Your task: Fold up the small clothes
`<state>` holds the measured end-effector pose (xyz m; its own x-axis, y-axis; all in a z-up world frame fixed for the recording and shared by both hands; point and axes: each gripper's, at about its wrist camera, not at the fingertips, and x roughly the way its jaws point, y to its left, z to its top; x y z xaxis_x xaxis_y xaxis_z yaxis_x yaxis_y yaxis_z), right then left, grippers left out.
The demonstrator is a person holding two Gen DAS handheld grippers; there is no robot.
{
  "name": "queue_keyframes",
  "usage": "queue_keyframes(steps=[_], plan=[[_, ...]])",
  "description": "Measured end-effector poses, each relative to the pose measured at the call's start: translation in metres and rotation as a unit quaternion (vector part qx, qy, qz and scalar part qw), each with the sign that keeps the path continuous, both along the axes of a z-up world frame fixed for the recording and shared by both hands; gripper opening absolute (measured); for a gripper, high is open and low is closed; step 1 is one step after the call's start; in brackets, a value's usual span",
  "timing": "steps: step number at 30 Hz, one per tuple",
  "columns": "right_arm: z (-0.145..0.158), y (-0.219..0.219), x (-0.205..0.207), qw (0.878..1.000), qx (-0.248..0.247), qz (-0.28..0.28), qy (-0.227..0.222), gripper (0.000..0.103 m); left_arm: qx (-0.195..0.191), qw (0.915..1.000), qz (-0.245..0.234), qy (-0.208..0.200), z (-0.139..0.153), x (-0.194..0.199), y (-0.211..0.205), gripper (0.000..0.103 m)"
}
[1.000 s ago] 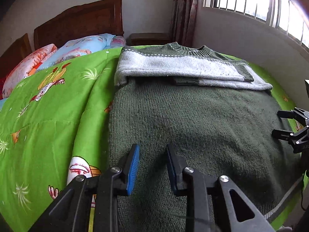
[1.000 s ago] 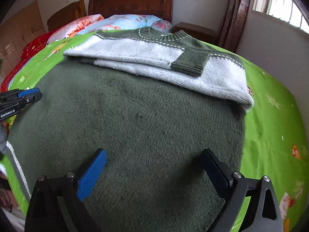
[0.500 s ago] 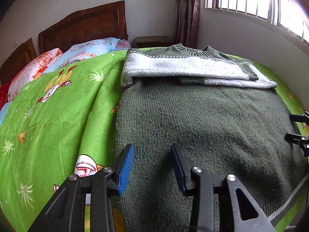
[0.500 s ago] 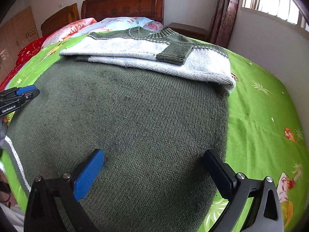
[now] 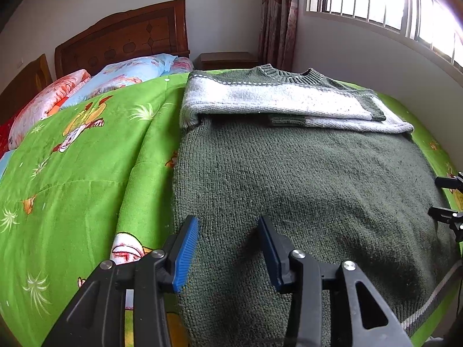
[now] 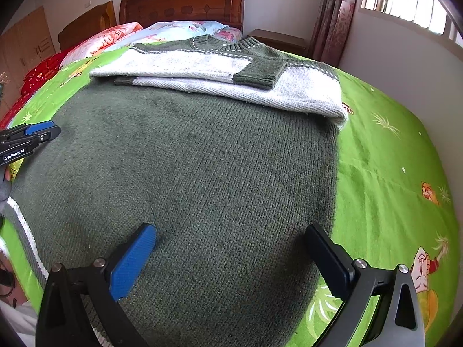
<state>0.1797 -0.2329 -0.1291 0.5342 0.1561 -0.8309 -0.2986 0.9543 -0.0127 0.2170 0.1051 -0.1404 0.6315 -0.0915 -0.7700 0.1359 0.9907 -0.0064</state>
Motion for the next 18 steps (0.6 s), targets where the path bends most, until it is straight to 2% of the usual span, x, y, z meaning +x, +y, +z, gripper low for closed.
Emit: queue_keyframes(steps=[2, 3, 5, 6, 8, 10, 13, 15, 17, 18], plan=[[0.0, 0.0, 0.001, 1.0, -0.004, 0.002, 0.003, 0.103, -0.009, 0.9997, 0.015, 0.017, 0.004, 0.0, 0.001, 0.044], [0.002, 0.001, 0.001, 1.0, -0.008, 0.004, 0.009, 0.103, -0.033, 0.9988, 0.028, 0.021, 0.009, -0.003, 0.003, 0.044], [0.007, -0.001, -0.005, 1.0, -0.013, 0.003, 0.004, 0.103, -0.071, 0.9973, 0.019, 0.006, 0.022, -0.014, 0.001, 0.044], [0.009, -0.004, -0.01, 1.0, -0.015, -0.002, -0.004, 0.103, -0.066, 0.9978, 0.007, -0.003, 0.027, -0.019, -0.006, 0.044], [0.012, -0.014, -0.018, 0.999, -0.017, -0.023, -0.021, 0.103, -0.031, 0.9993, -0.02, -0.011, 0.032, -0.028, -0.025, 0.044], [0.014, -0.027, -0.024, 0.999, 0.001, -0.04, -0.032, 0.103, 0.0, 0.999, -0.041, -0.017, 0.033, -0.033, -0.041, 0.044], [0.017, -0.046, -0.018, 0.998, 0.021, -0.052, -0.038, 0.103, -0.015, 0.9985, -0.053, -0.009, 0.035, -0.021, -0.045, 0.044], [0.021, -0.053, -0.002, 0.997, 0.045, -0.052, -0.035, 0.103, -0.003, 0.999, -0.044, -0.003, 0.036, 0.0, -0.046, 0.044], [0.027, -0.048, 0.018, 0.997, 0.067, -0.037, -0.026, 0.103, -0.005, 0.9993, -0.036, -0.001, 0.036, 0.027, -0.045, 0.044], [0.031, -0.036, 0.027, 0.997, 0.062, -0.022, -0.028, 0.103, -0.008, 0.9995, -0.03, -0.001, 0.034, 0.04, -0.044, 0.044]])
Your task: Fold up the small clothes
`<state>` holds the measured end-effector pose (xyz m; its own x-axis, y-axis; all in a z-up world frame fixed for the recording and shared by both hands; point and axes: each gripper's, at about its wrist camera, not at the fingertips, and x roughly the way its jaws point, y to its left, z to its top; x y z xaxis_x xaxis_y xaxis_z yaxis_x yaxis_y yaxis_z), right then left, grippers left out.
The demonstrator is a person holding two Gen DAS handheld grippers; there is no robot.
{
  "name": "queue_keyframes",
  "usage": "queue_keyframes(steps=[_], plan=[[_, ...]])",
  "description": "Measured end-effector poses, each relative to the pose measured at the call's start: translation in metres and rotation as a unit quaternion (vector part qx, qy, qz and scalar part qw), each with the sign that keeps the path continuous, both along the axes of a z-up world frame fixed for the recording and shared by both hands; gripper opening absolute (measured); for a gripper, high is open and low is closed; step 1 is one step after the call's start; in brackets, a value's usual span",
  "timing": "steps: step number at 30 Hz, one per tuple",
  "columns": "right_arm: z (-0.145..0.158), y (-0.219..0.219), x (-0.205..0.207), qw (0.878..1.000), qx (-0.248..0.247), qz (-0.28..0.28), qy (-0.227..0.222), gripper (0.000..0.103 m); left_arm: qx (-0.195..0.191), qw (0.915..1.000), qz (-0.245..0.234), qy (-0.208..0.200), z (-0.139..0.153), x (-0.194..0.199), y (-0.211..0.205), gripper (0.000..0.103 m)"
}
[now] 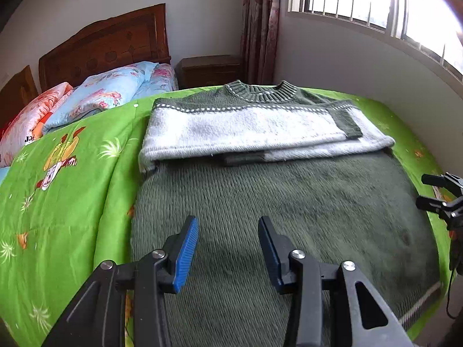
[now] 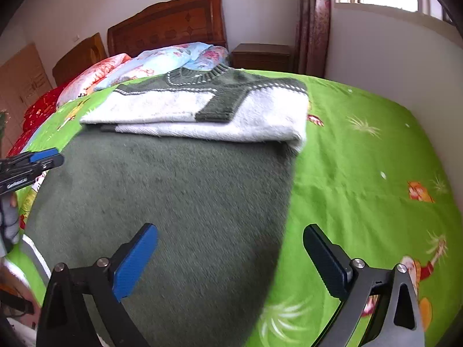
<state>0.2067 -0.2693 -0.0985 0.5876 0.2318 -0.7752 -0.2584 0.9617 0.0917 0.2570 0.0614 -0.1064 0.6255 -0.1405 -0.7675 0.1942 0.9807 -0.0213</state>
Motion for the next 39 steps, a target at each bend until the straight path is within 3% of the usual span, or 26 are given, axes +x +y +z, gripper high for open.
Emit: queue_keyframes(steps=[2, 5, 6, 8, 12, 14, 19, 23, 28, 33, 37, 39], plan=[[0.003, 0.025, 0.019, 0.999, -0.024, 0.027, -0.001, 0.103, -0.007, 0.9999, 0.009, 0.01, -0.008, 0.024, 0.003, 0.044], [-0.006, 0.059, 0.047, 0.997, -0.053, 0.057, 0.026, 0.103, 0.015, 0.9989, 0.024, 0.036, -0.031, 0.052, 0.006, 0.044], [-0.012, 0.067, 0.056, 0.995, -0.069, 0.058, 0.035, 0.103, 0.004, 0.9996, 0.022, 0.017, -0.032, 0.053, 0.009, 0.046], [-0.022, 0.07, 0.069, 0.993, -0.093, 0.051, 0.045, 0.103, -0.008, 0.9995, 0.024, 0.018, -0.034, 0.055, 0.015, 0.046], [-0.027, 0.029, 0.075, 0.998, -0.043, -0.019, 0.04, 0.103, -0.013, 0.999, 0.041, 0.011, -0.038, 0.053, 0.023, 0.046], [-0.025, 0.02, 0.072, 0.999, -0.016, -0.022, 0.033, 0.103, -0.017, 0.9983, 0.055, 0.009, -0.039, 0.054, 0.027, 0.046], [-0.027, 0.03, 0.076, 0.998, -0.048, -0.029, 0.031, 0.103, -0.023, 0.9974, 0.067, 0.008, -0.036, 0.054, 0.032, 0.046], [-0.021, 0.029, 0.071, 0.998, -0.033, -0.016, 0.045, 0.103, -0.025, 0.9972, 0.07, 0.008, -0.035, 0.052, 0.034, 0.046], [0.018, 0.022, 0.065, 0.996, 0.07, 0.056, 0.023, 0.103, -0.026, 0.9972, 0.07, 0.007, -0.035, 0.052, 0.034, 0.046], [0.043, 0.025, 0.148, 0.995, 0.087, 0.042, 0.018, 0.103, -0.032, 0.9971, 0.069, 0.007, -0.035, 0.051, 0.034, 0.046], [0.025, 0.042, 0.227, 0.99, 0.123, 0.024, 0.07, 0.103, -0.033, 0.997, 0.069, 0.007, -0.034, 0.051, 0.034, 0.046], [0.013, 0.054, 0.252, 0.99, 0.11, 0.019, 0.087, 0.103, -0.035, 0.997, 0.069, 0.007, -0.034, 0.051, 0.035, 0.046]])
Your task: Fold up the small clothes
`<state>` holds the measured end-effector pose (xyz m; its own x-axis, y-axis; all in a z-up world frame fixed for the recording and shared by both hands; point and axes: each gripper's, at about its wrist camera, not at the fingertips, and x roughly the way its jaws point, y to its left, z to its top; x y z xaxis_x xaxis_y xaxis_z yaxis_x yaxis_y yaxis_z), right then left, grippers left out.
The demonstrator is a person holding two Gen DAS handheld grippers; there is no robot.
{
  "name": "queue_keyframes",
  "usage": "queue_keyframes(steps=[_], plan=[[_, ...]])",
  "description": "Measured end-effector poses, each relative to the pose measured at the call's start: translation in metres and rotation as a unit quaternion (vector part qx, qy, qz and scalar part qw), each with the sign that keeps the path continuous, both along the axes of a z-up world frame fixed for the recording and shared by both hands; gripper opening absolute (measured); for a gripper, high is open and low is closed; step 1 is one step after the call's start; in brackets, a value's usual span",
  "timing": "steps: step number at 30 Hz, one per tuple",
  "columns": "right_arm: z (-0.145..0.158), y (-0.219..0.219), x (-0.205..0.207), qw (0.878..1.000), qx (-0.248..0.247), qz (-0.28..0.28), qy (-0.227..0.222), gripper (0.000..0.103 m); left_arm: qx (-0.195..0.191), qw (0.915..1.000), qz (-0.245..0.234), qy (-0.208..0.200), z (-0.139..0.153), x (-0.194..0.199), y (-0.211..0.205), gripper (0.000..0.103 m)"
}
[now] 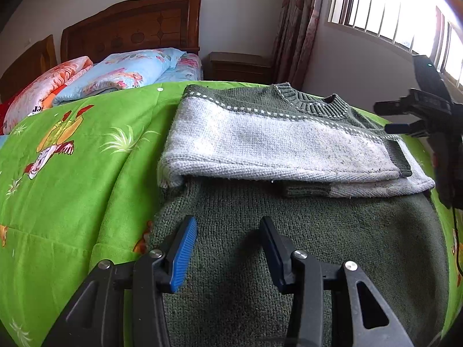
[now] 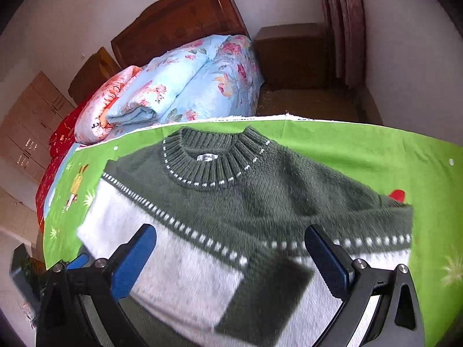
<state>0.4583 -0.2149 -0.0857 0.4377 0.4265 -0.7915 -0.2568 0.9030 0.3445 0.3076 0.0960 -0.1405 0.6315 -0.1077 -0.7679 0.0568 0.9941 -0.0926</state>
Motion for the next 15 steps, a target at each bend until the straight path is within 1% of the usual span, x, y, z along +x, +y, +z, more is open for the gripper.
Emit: queue_keyframes(steps=[3, 4, 5, 6, 9, 11, 12, 13, 15], plan=[[-0.015, 0.011, 0.025, 0.999, -0.039, 0.0, 0.006, 0.103, -0.006, 1.0, 0.0, 0.0, 0.0, 0.0, 0.002, 0.046], [-0.023, 0.009, 0.033, 0.998, -0.056, -0.007, 0.015, 0.103, -0.008, 1.0, 0.0, 0.0, 0.001, 0.0, 0.002, 0.046], [-0.025, 0.007, 0.037, 0.998, -0.068, -0.013, 0.012, 0.103, -0.01, 0.9999, 0.0, 0.0, 0.001, 0.0, 0.003, 0.046], [-0.026, 0.004, 0.041, 0.997, -0.069, -0.017, 0.006, 0.103, -0.012, 0.9999, 0.0, 0.0, 0.001, 0.0, 0.003, 0.046], [-0.022, -0.01, 0.046, 0.997, -0.054, -0.049, 0.009, 0.103, -0.016, 0.9999, 0.001, -0.001, 0.001, 0.0, 0.004, 0.046], [-0.014, -0.018, 0.038, 0.998, -0.026, -0.059, 0.01, 0.103, -0.017, 0.9999, 0.001, -0.001, 0.001, 0.0, 0.004, 0.046], [-0.007, -0.02, 0.028, 0.999, -0.004, -0.051, 0.0, 0.103, -0.016, 0.9999, 0.001, -0.001, 0.001, 0.0, 0.004, 0.046], [0.001, -0.02, 0.015, 0.999, 0.008, -0.042, -0.009, 0.103, -0.016, 0.9999, 0.001, -0.001, 0.001, -0.001, 0.004, 0.046], [0.014, -0.013, -0.02, 0.999, -0.004, -0.02, -0.025, 0.103, -0.016, 0.9999, 0.001, 0.0, 0.001, 0.0, 0.004, 0.046]])
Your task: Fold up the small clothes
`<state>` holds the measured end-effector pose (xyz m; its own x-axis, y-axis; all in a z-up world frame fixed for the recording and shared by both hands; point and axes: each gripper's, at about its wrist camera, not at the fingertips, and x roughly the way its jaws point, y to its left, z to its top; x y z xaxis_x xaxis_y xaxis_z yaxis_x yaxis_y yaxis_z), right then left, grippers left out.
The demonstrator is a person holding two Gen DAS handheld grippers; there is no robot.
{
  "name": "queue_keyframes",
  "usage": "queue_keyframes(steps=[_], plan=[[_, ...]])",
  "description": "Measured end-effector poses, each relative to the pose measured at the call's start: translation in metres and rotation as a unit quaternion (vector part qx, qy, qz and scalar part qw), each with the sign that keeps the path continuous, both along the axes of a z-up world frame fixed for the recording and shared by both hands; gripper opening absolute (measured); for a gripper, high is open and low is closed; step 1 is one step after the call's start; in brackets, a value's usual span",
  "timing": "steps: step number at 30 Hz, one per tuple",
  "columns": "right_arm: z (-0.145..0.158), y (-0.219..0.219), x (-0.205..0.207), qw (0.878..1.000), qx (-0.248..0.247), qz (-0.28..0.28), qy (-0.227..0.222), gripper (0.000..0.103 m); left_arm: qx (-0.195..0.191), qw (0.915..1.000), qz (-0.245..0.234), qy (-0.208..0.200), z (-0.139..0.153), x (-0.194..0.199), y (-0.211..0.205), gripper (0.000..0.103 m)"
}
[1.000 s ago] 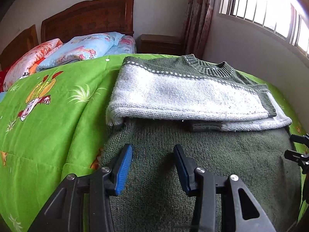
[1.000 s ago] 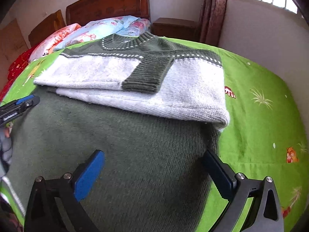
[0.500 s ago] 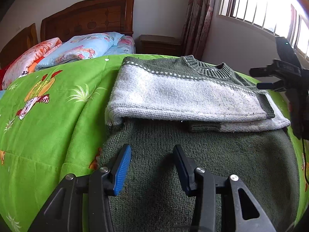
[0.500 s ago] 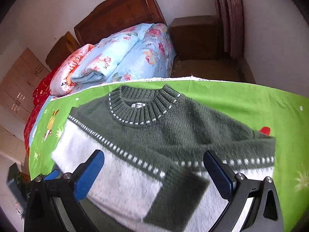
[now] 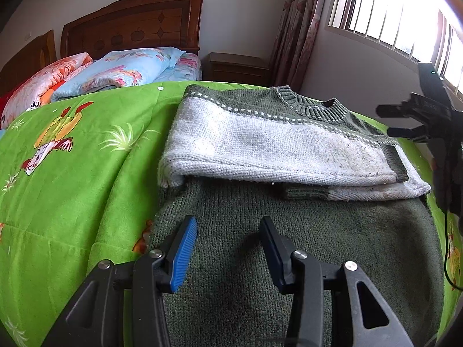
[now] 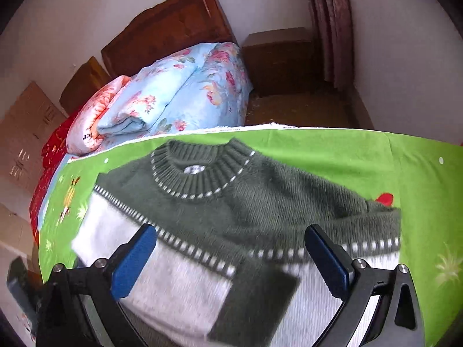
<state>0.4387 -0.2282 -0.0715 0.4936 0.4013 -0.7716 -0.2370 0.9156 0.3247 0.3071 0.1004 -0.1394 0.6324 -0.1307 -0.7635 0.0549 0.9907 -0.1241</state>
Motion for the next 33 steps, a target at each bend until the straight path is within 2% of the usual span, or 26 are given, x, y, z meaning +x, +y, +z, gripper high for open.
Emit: queue_keyframes(steps=[3, 7, 11, 15, 17, 19, 21, 25, 28, 33], plan=[[0.011, 0.012, -0.071, 0.997, -0.05, 0.051, -0.024, 0.103, 0.0, 1.0, 0.0, 0.0, 0.0, 0.0, 0.0, 0.046], [-0.001, 0.01, -0.181, 0.989, -0.111, 0.094, -0.04, 0.103, 0.003, 1.0, 0.0, 0.001, 0.0, 0.0, -0.001, 0.046], [-0.022, -0.015, -0.275, 0.987, -0.134, 0.082, -0.043, 0.103, 0.009, 1.0, -0.003, 0.002, 0.0, 0.0, -0.003, 0.048], [-0.035, -0.04, -0.343, 0.984, -0.163, 0.041, -0.055, 0.103, 0.036, 0.9991, -0.019, 0.01, 0.001, -0.004, -0.01, 0.05], [-0.033, -0.053, -0.368, 0.981, -0.179, 0.018, -0.071, 0.103, 0.037, 0.9989, -0.024, 0.019, 0.005, -0.018, -0.009, 0.05], [-0.032, -0.07, -0.389, 0.98, -0.181, -0.001, -0.087, 0.103, 0.015, 0.9994, -0.031, 0.008, 0.014, -0.046, -0.003, 0.05], [-0.038, -0.083, -0.405, 0.972, -0.215, -0.012, -0.093, 0.103, 0.007, 0.9992, -0.039, -0.003, 0.02, -0.076, 0.002, 0.05], [-0.059, -0.089, -0.414, 0.956, -0.282, 0.01, -0.073, 0.103, 0.012, 0.9989, -0.044, 0.014, 0.009, -0.123, 0.013, 0.05], [-0.058, -0.085, -0.418, 0.954, -0.284, 0.038, -0.088, 0.103, 0.014, 0.9983, -0.055, 0.012, 0.004, -0.15, 0.015, 0.05], [-0.056, -0.05, -0.426, 0.929, -0.327, 0.101, -0.14, 0.103, 0.08, 0.9938, -0.077, 0.005, 0.002, -0.172, -0.003, 0.05]])
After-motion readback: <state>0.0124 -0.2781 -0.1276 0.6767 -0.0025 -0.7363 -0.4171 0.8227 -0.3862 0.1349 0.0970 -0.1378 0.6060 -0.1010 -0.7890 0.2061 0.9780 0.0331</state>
